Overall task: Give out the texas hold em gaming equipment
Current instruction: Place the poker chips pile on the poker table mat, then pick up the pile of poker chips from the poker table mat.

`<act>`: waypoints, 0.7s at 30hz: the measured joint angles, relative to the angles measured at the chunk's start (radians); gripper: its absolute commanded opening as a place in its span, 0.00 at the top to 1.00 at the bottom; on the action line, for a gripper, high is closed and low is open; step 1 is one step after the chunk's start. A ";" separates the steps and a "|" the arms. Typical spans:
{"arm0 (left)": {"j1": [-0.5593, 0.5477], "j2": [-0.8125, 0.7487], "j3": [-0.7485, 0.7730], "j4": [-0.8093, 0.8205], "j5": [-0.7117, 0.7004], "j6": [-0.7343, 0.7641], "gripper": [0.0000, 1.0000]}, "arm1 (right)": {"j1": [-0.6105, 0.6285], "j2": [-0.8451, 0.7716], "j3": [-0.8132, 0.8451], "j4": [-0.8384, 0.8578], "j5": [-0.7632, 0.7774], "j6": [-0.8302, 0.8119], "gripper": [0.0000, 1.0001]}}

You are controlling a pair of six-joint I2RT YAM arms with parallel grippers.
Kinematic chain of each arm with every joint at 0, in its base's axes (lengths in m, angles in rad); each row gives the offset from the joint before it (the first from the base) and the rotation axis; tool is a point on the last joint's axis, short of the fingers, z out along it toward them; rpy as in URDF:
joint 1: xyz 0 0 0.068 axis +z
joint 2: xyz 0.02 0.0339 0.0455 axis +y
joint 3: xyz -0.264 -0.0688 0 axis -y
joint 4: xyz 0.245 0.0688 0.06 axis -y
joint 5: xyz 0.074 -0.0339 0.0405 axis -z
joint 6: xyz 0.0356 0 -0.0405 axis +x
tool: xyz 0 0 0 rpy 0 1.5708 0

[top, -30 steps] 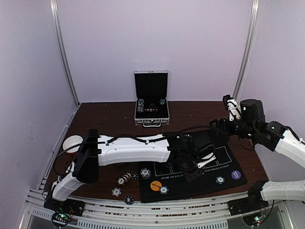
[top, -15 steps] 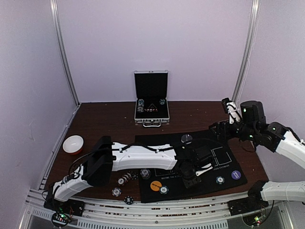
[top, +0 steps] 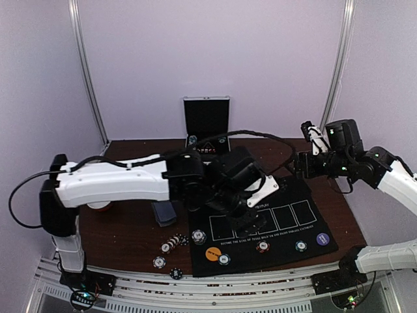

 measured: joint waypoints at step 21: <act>0.301 -0.759 -0.948 -0.031 -0.114 -0.352 0.04 | 0.461 0.402 -0.195 -0.086 -0.018 0.354 0.08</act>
